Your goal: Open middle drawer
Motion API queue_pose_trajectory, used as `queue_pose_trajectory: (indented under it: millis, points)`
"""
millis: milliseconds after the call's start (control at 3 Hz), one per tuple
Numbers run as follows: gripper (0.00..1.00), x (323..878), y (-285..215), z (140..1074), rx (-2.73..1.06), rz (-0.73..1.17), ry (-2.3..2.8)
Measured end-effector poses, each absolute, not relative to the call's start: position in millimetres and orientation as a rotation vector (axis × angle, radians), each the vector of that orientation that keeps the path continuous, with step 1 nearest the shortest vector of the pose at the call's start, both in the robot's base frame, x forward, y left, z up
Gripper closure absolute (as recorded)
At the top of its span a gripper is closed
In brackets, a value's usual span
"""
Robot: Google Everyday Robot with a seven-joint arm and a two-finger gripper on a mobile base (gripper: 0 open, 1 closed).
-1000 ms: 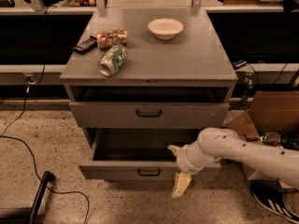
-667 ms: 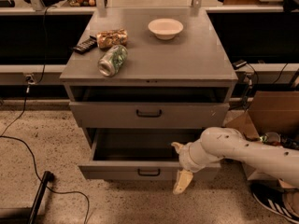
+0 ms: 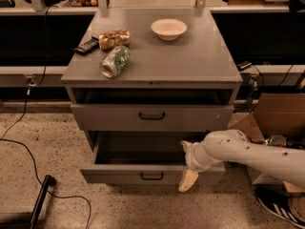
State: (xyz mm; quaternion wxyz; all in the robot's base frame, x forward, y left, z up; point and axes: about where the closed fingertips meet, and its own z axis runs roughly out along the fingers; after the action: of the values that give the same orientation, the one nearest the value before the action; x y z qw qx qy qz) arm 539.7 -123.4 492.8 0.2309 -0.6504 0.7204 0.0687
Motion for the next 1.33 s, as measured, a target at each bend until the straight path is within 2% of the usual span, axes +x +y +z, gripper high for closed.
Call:
queue_pose_trajectory:
  millis: [333, 1000, 1333]
  points:
    - [0.0, 549.8, -134.0, 478.2, -1.774, 0.152, 2.018]
    - [0.0, 544.9, -141.0, 448.2, -1.798, 0.244, 2.057]
    - [0.18, 534.1, -141.5, 438.3, -1.819, 0.286, 2.08]
